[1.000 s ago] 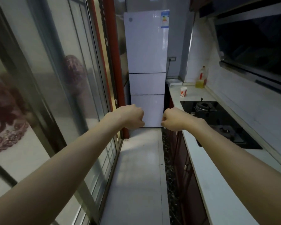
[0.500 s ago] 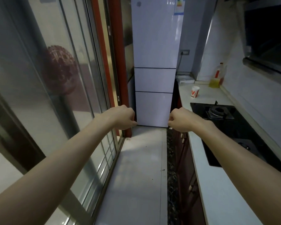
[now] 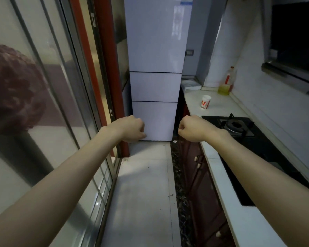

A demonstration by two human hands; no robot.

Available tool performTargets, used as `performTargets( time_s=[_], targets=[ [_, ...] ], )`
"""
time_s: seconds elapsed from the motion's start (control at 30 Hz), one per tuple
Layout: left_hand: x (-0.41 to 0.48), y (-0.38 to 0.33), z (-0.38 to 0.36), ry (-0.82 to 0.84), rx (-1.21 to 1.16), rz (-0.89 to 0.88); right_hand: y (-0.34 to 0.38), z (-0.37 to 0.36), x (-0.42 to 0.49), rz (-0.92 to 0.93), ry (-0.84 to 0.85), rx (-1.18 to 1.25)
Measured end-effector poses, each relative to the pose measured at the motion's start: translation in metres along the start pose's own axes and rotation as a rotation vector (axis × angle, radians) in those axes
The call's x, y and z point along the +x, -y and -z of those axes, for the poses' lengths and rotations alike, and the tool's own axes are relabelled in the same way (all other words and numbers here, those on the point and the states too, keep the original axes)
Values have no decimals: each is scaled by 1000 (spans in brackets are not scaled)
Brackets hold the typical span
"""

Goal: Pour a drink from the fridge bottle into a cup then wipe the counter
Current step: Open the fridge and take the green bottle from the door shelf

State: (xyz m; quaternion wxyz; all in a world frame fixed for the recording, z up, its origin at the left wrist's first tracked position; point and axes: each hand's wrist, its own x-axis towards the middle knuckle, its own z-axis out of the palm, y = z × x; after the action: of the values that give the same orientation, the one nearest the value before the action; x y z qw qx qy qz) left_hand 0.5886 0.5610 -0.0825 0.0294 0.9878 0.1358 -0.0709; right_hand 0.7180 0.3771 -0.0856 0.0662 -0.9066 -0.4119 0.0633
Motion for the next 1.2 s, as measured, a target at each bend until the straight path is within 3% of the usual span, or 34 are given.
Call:
performTargets(
  time_s=[0.4, 0.97, 1.2],
  targets=[
    [102, 32, 9, 19, -25, -38, -20, -2, 103, -6, 8, -29],
    [269, 14, 41, -19, 15, 0, -121, 28, 243, 53, -15, -8],
    [320, 42, 39, 0, 6, 14, -131, 20, 305, 72, 17, -16]
  ],
)
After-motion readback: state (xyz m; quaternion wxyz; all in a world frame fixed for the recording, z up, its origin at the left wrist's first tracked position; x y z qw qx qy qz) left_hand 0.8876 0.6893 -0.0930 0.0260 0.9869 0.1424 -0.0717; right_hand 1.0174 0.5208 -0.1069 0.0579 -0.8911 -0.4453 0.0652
